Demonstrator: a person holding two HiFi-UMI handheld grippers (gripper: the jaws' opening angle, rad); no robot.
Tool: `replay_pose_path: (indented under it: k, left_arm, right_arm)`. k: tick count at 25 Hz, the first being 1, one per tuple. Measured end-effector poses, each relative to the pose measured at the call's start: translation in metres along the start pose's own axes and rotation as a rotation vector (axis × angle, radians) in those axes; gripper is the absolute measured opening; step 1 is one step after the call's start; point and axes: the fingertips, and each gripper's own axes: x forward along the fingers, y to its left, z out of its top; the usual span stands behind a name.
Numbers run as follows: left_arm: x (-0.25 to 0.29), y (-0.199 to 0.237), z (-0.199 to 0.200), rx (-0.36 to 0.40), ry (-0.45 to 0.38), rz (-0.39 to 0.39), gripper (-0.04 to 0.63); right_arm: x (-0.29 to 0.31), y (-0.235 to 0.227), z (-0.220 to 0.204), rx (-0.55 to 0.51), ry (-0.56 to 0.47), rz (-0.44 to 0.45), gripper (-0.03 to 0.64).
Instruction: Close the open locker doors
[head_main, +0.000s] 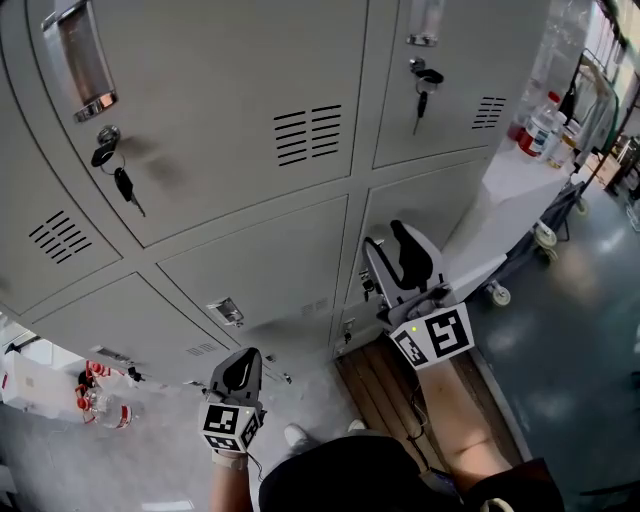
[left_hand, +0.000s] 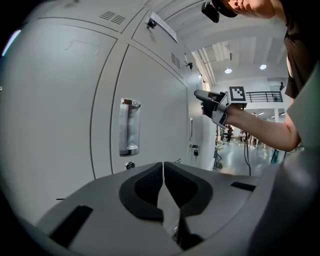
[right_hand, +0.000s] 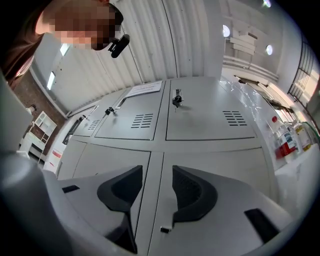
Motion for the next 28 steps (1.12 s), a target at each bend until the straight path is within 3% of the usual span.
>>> replay_pose_path:
  k: [17,28]
  left_arm:
    - [0.081,-0.104,0.001,0.019,-0.006,-0.363,0.025]
    - [0.11,-0.159,-0.006,0.019,0.01,-0.547,0.02]
  right_arm:
    - [-0.156,-0.017,-0.104,0.099,0.338,-0.237,0.064]
    - [-0.24,-0.004,-0.144,0.145,0.499,-0.353,0.051]
